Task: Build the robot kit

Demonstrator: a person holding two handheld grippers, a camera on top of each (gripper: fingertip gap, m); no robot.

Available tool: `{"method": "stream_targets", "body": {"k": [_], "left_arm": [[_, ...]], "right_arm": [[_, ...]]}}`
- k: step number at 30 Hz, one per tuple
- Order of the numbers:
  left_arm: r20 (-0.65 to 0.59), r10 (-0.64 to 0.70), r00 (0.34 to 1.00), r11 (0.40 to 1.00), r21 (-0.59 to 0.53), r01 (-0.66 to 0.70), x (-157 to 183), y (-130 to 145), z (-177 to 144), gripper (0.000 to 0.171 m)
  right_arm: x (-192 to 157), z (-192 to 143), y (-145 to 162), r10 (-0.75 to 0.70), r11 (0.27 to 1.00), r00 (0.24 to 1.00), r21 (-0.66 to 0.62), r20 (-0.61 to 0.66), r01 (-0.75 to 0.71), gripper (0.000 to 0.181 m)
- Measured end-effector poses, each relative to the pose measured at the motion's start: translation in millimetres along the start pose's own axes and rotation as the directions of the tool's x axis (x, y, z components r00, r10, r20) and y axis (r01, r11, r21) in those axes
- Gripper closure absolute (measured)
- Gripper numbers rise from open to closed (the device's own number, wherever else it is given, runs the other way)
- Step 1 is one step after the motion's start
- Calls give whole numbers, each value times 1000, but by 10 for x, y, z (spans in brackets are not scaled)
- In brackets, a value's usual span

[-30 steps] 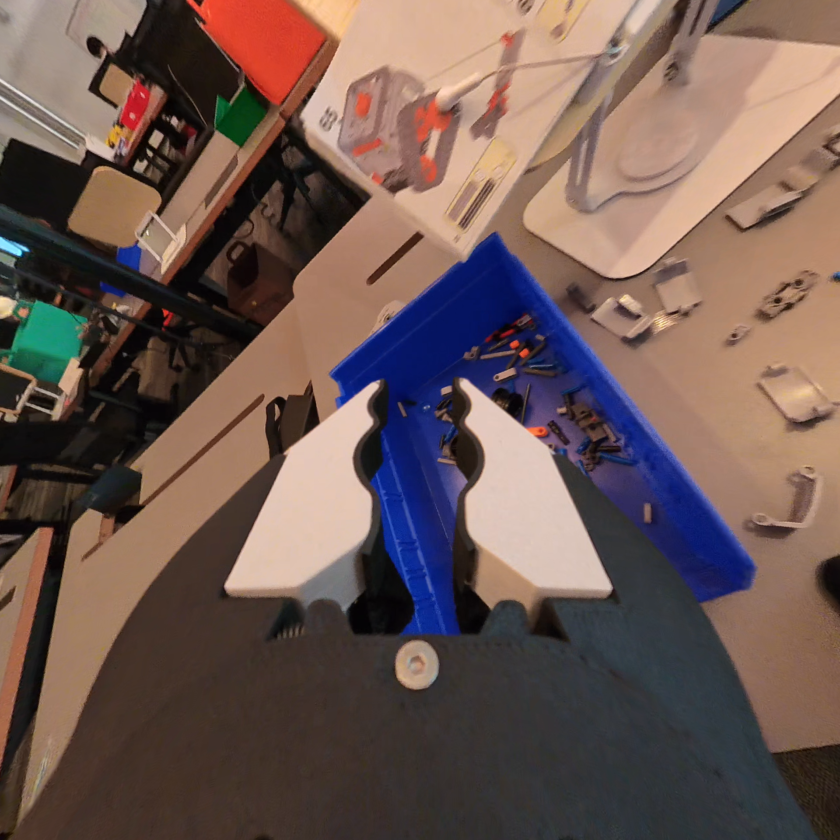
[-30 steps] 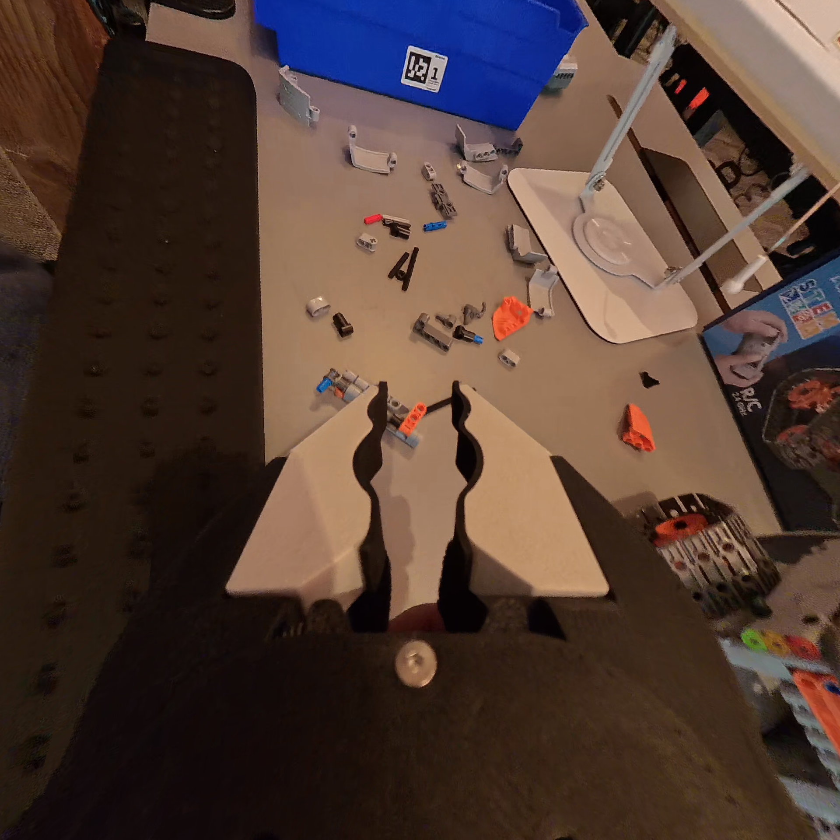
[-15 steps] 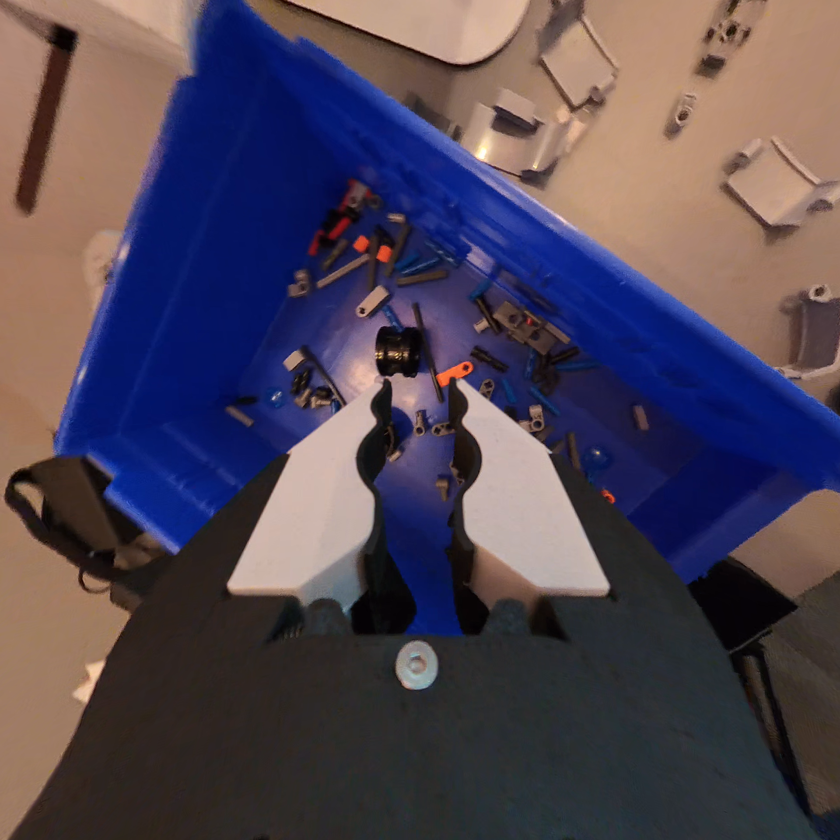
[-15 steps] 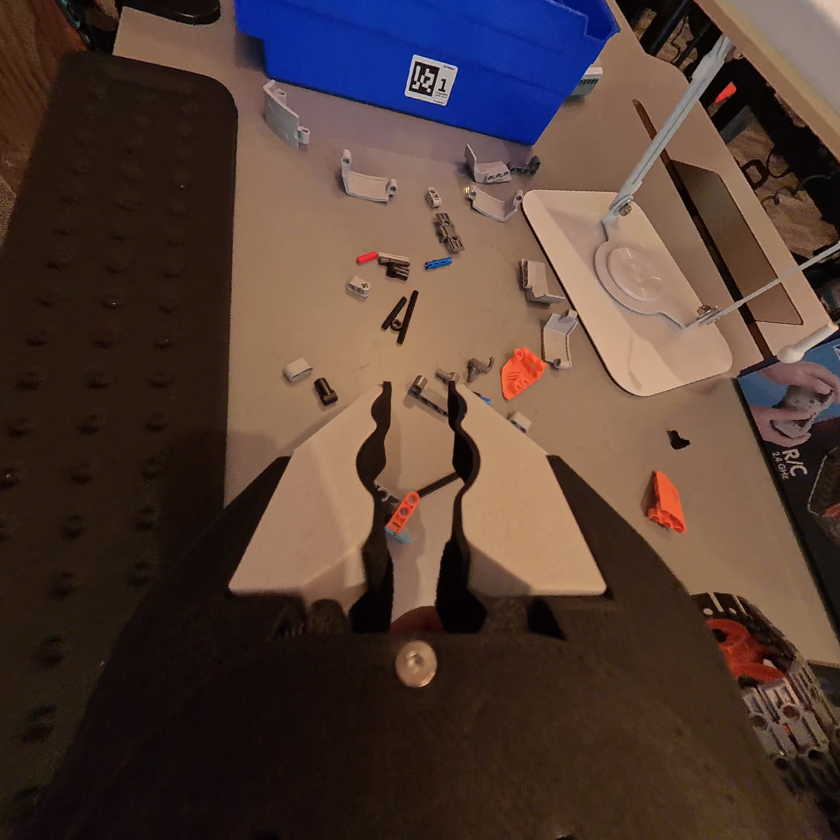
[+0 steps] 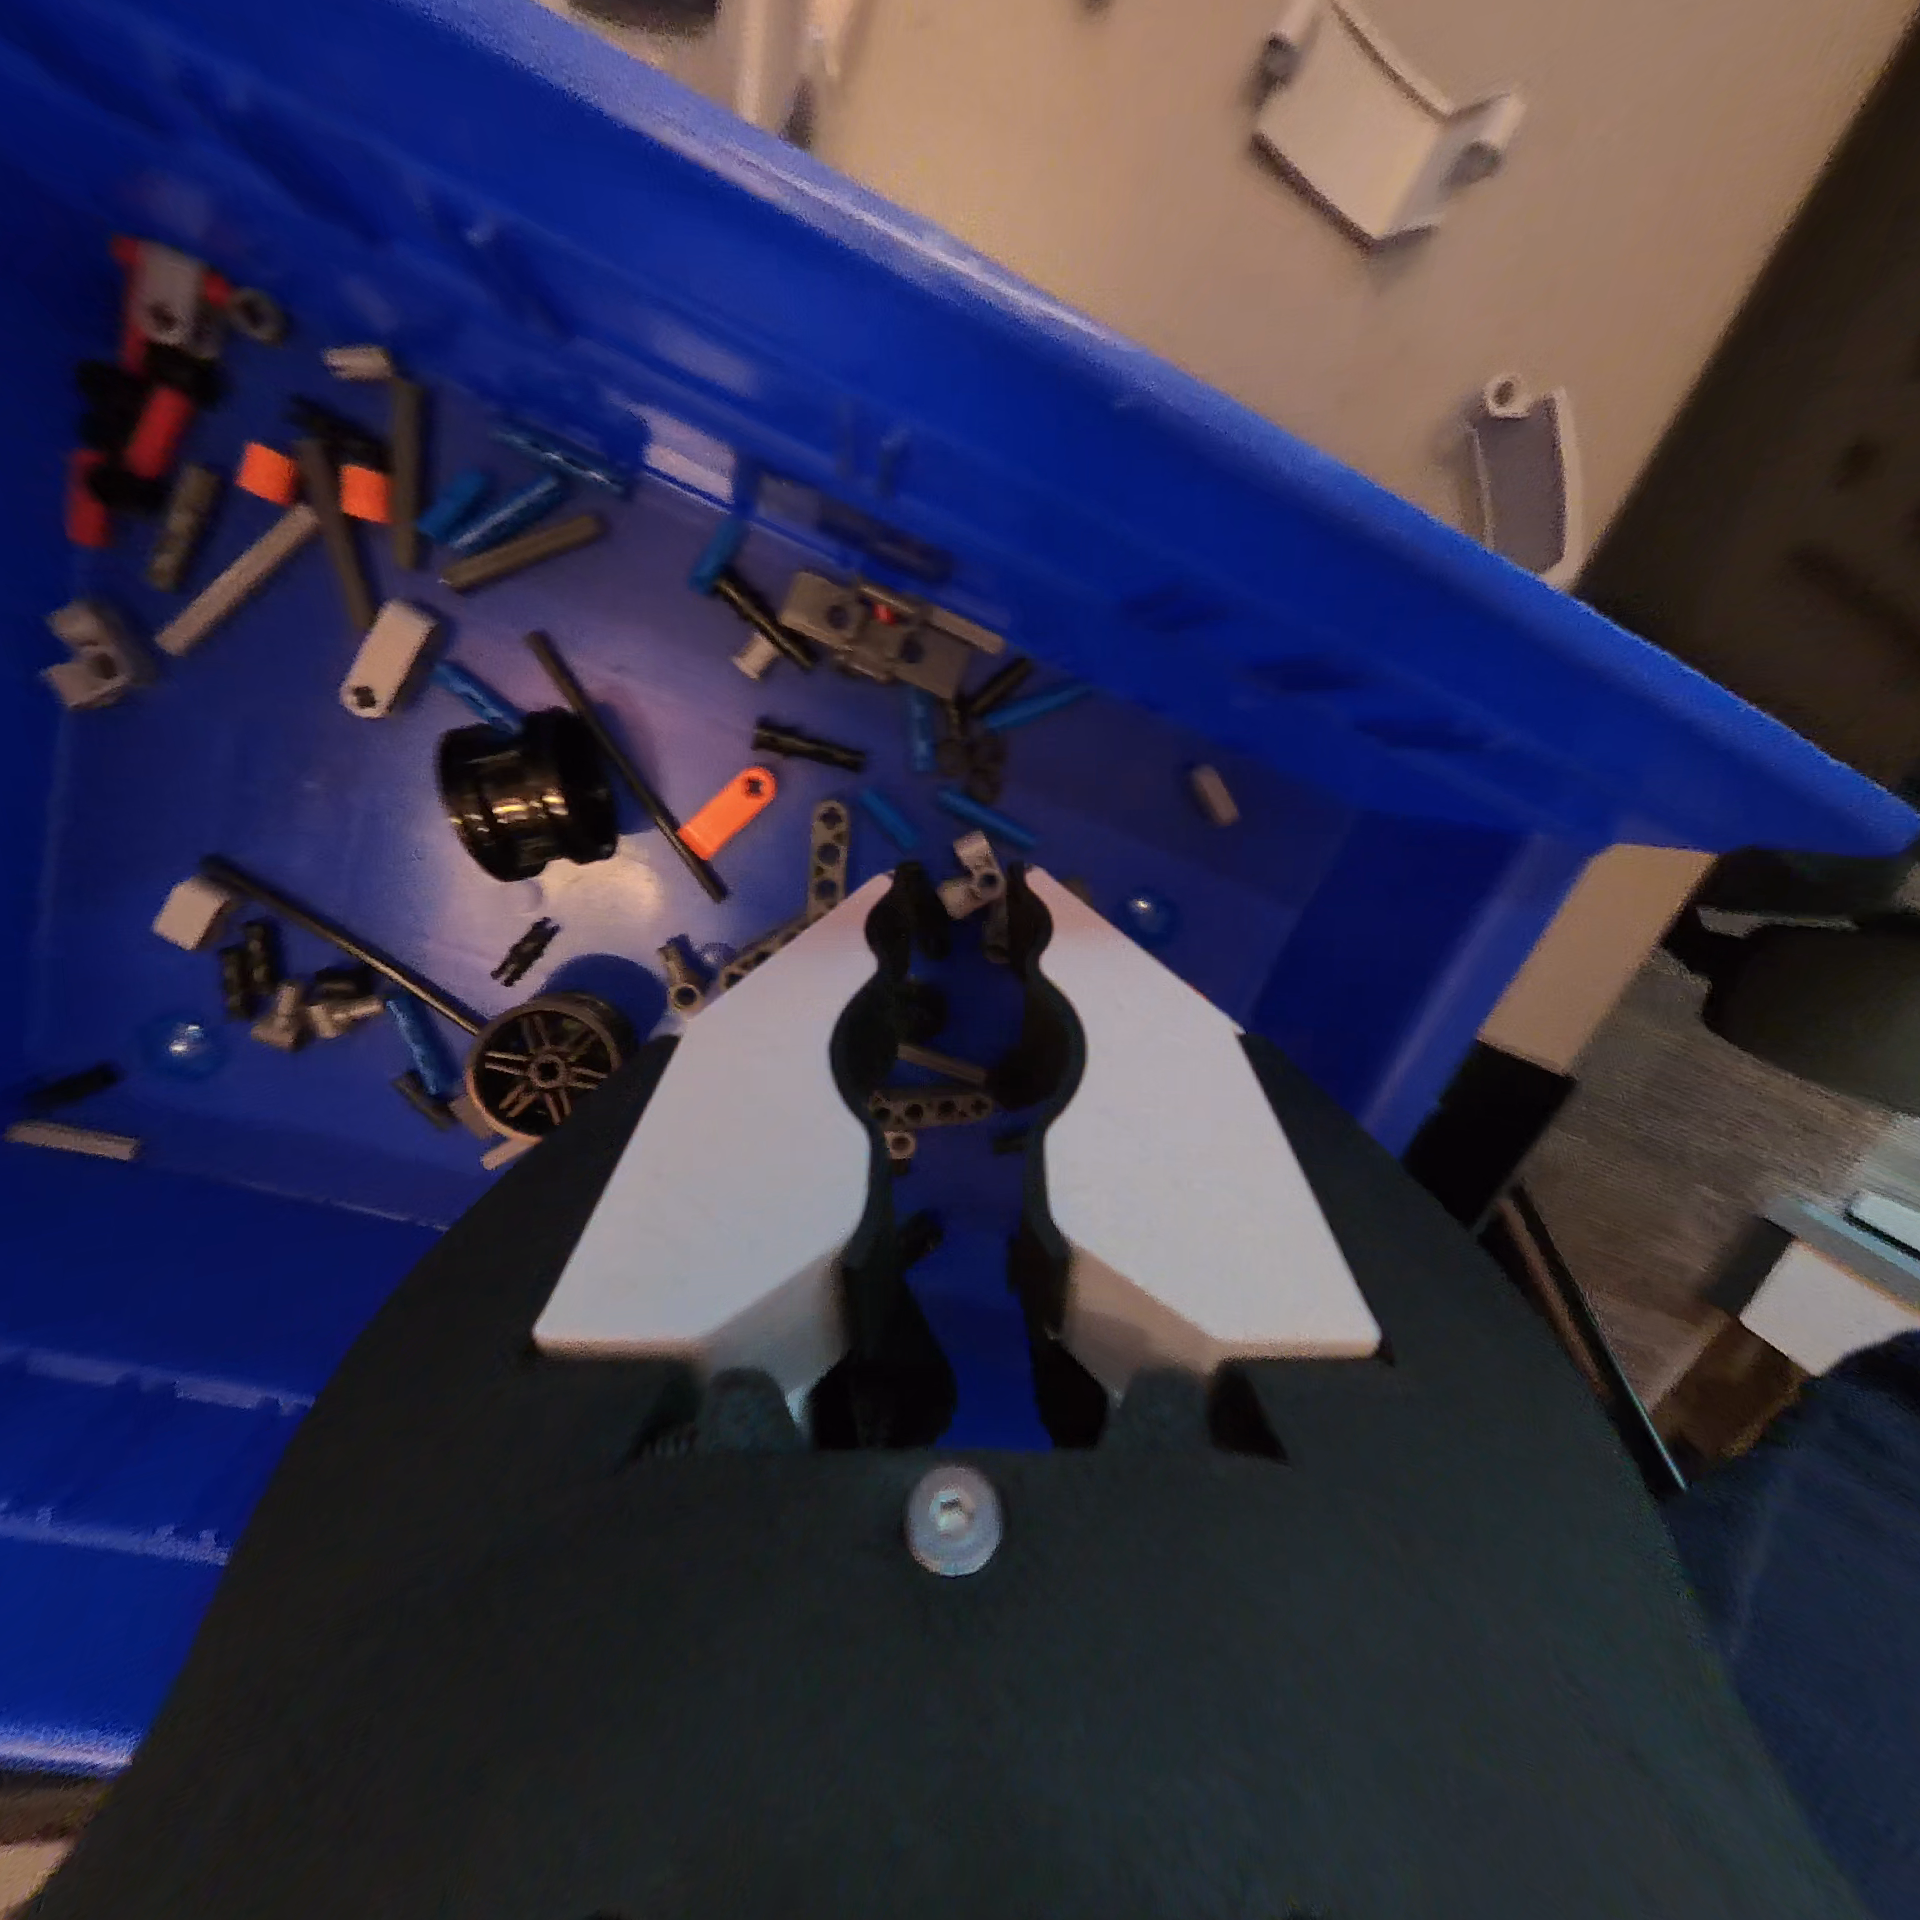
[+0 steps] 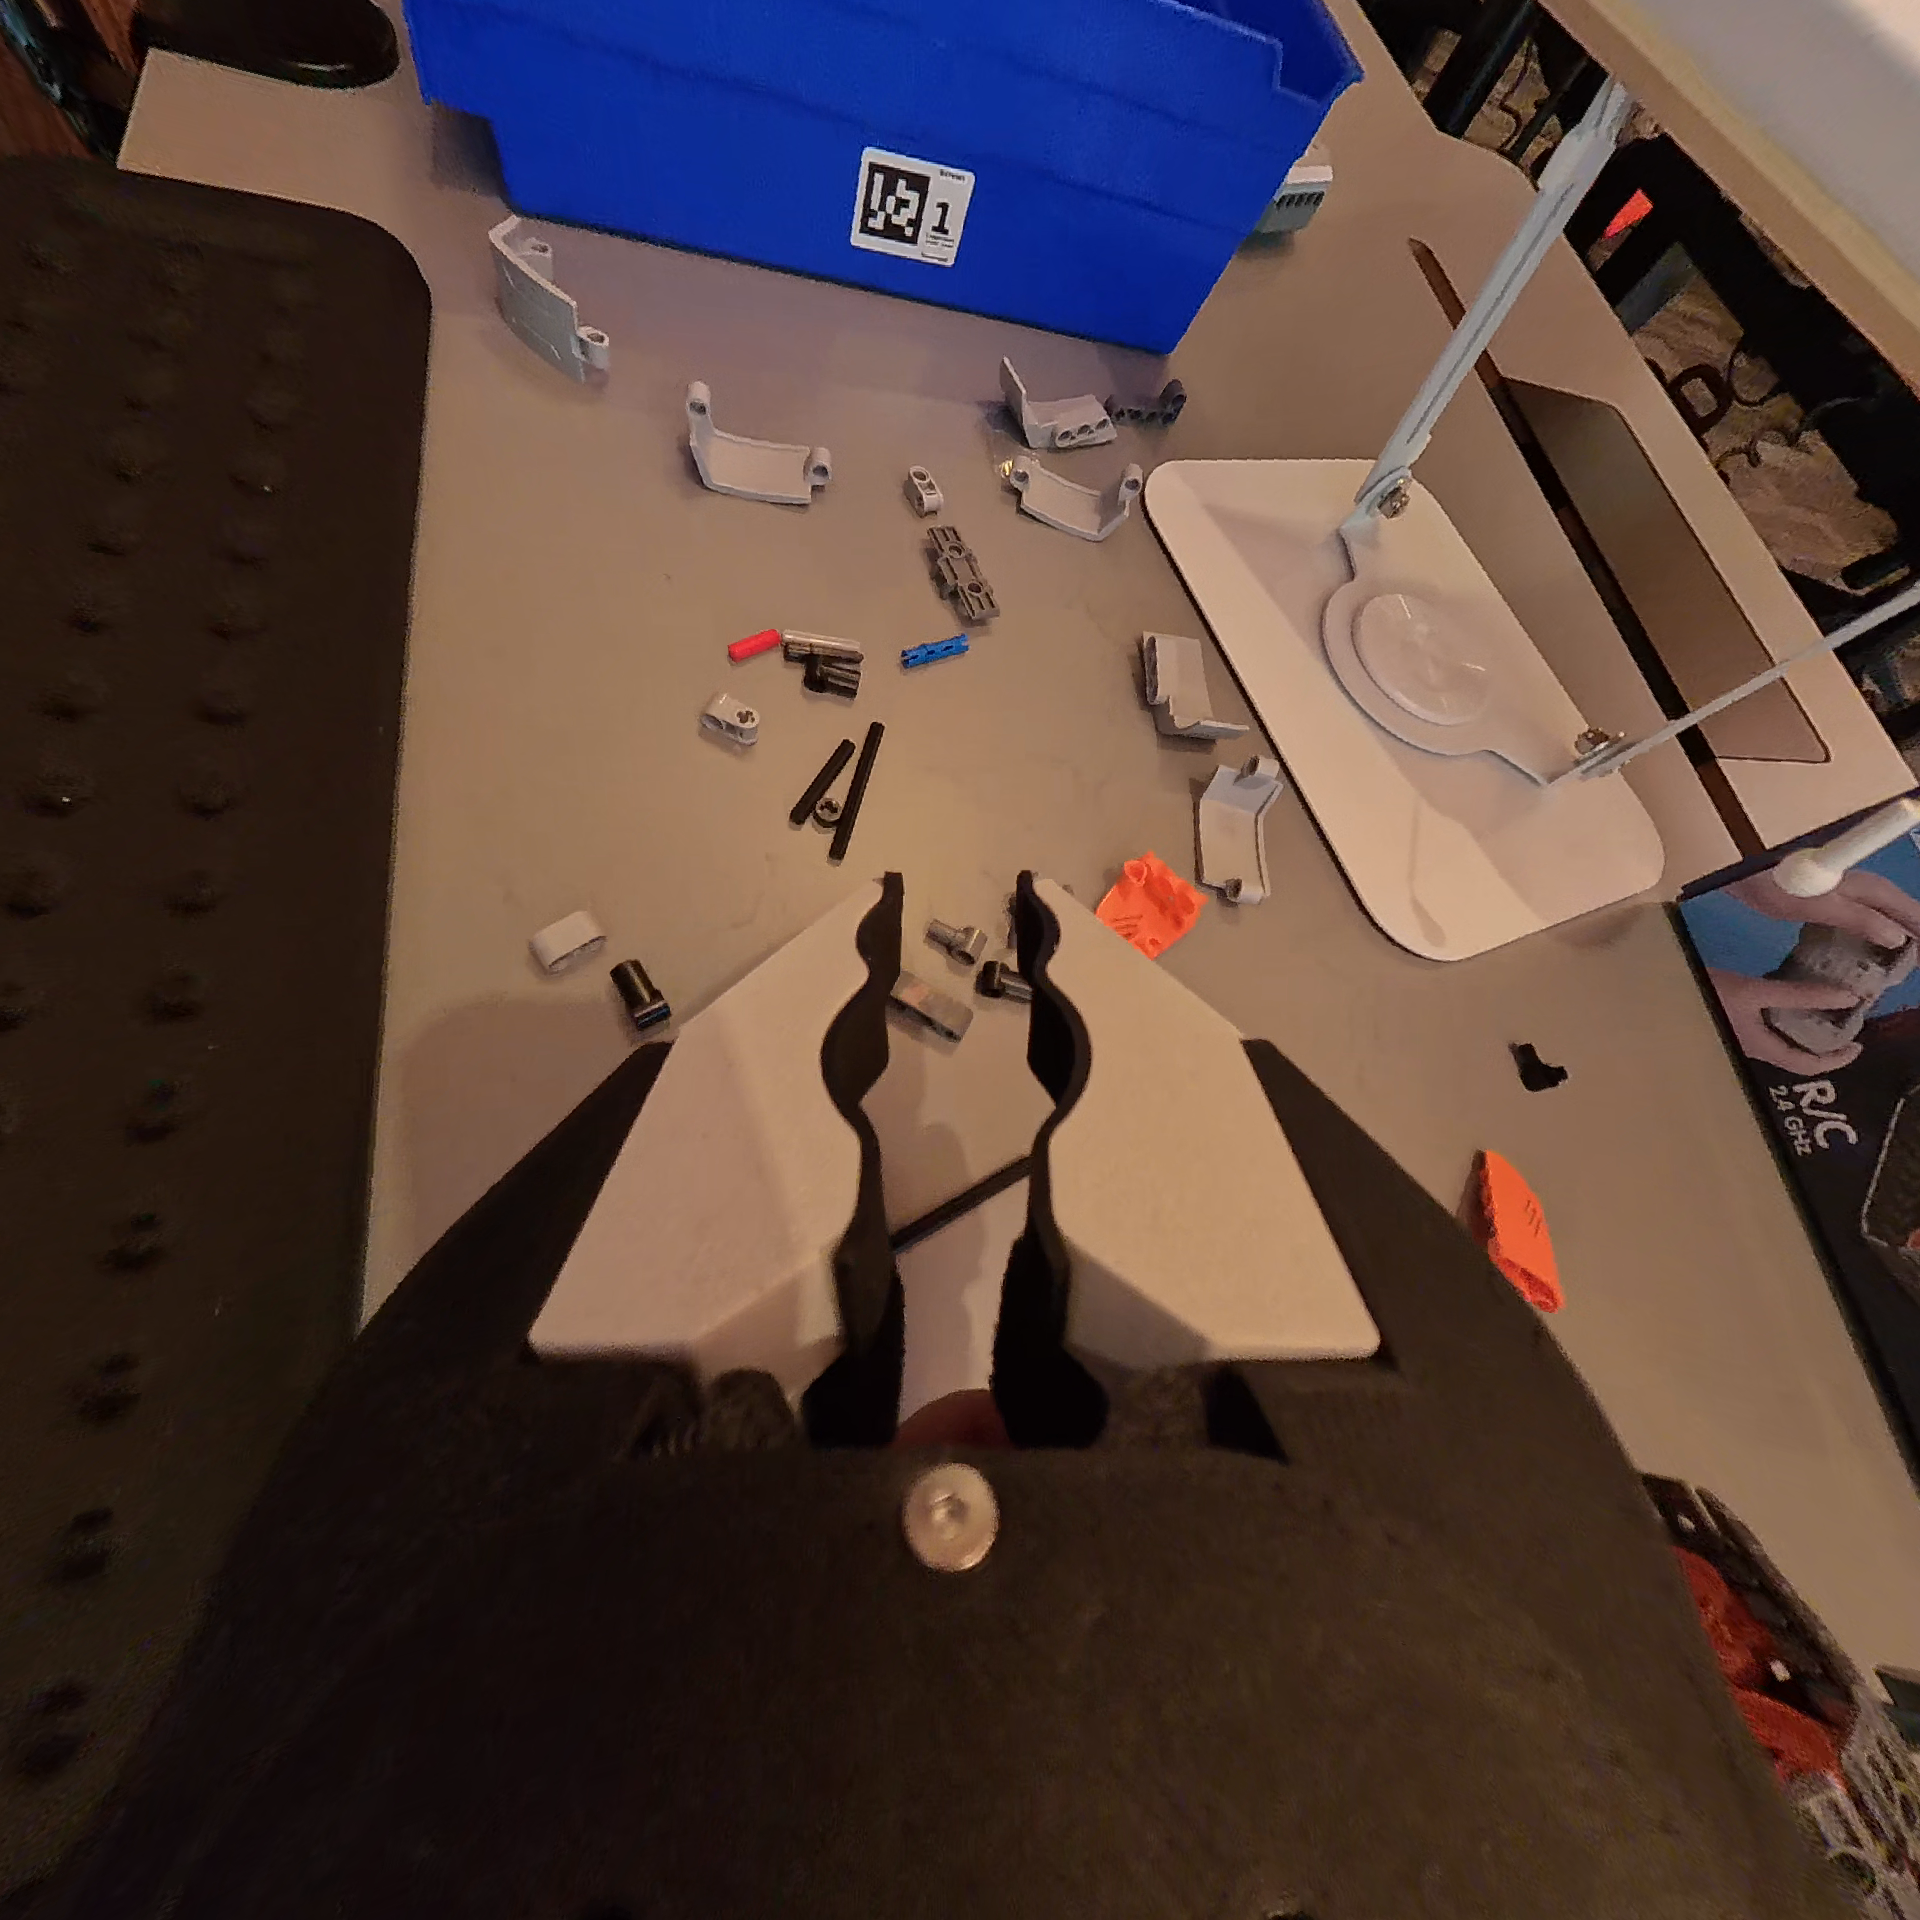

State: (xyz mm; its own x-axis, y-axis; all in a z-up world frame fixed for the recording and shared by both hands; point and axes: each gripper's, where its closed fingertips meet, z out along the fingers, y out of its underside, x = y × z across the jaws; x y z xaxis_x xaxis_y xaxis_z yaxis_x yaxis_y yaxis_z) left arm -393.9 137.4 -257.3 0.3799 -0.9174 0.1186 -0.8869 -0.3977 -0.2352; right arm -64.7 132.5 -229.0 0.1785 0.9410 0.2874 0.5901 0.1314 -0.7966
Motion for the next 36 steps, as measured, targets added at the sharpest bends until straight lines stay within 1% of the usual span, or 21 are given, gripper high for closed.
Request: {"method": "stream_targets", "body": {"k": [5,7,10,12,15,18,20,25,31,33,36], "left_arm": [[-68,-7,998,987,-159,-4,297,160,19,155],[-66,-21,998,972,-233,5,426,274,25,155],[-77,-56,995,957,-289,31,612,371,67,156],[-65,-85,994,946,-319,60,669,461,118,159],[-30,-94,995,954,-288,82,628,507,196,159],[-8,-73,997,966,-249,69,608,505,225,160],[19,-62,998,964,-256,65,563,537,233,158],[17,-57,998,968,-242,60,557,532,242,159],[28,-12,1000,980,-200,17,571,473,270,160],[36,-3,999,979,-203,10,560,482,289,165],[34,-4,999,979,-206,11,563,490,288,166]], "right_arm": [[-23,-20,-32,-18,1000,1000,23,2,18,162],[-34,-54,-65,-27,999,1000,43,1,27,162],[-78,-115,-156,-36,995,999,95,9,34,163],[-91,-154,-160,-53,993,999,101,2,52,164],[-113,-195,-162,-52,992,999,117,3,52,164],[-150,-217,-192,-73,990,997,125,3,72,165],[-161,-231,-212,-79,988,997,131,1,79,165],[-160,-255,-245,-75,986,997,150,1,74,166],[-154,-239,-229,-70,987,998,146,6,68,166],[-155,-235,-224,-69,987,998,144,8,67,166],[-155,-238,-231,-71,987,997,146,7,69,166]]}}
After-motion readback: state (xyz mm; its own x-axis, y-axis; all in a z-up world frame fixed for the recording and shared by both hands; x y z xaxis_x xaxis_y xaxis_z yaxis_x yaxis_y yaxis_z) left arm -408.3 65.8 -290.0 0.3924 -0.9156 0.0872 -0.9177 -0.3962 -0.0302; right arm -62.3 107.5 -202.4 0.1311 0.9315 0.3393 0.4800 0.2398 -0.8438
